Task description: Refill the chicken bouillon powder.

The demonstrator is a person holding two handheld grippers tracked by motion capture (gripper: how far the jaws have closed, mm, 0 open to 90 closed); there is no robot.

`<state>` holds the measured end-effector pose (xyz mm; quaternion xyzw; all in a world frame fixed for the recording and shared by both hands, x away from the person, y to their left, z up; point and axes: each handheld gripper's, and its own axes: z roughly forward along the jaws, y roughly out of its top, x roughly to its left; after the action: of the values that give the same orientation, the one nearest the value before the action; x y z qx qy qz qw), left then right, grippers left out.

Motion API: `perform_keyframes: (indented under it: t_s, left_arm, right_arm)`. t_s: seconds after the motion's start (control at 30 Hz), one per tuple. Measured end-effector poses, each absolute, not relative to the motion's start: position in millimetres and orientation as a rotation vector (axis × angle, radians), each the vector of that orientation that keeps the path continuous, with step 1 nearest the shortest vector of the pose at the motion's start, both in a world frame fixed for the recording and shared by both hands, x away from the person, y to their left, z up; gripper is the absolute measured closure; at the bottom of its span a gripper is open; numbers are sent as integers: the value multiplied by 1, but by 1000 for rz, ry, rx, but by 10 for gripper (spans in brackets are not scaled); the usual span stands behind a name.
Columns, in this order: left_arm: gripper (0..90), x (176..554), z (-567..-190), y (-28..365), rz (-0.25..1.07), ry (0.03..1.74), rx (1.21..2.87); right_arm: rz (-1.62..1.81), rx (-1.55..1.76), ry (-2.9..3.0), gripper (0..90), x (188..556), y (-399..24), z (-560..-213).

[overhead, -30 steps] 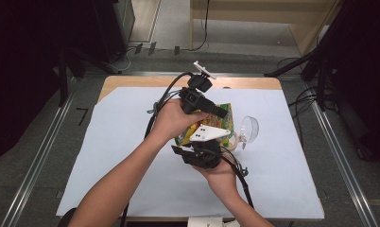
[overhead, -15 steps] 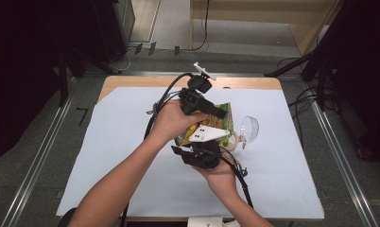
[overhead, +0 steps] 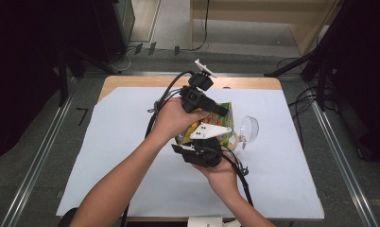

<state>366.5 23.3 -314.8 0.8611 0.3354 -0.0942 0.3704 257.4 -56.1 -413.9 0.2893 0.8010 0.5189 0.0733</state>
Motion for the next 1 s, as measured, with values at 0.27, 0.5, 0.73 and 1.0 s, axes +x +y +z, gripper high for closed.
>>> perform_keyframes:
  t_s: [0.27, 0.5, 0.73, 1.0]
  left_arm:
    - [691, 367, -315, 24, -242, 861, 2208]
    - [689, 367, -316, 24, -249, 862, 2208]
    - [686, 367, -316, 25, -254, 865, 2224]
    - [682, 367, -314, 25, -258, 862, 2211]
  right_arm:
    - [1556, 872, 2408, 691, 257, -56, -414]
    - [1555, 868, 2407, 691, 257, -55, -414]
    - [1561, 872, 2403, 693, 256, -54, -416]
    - [1555, 864, 2408, 695, 257, -55, -414]
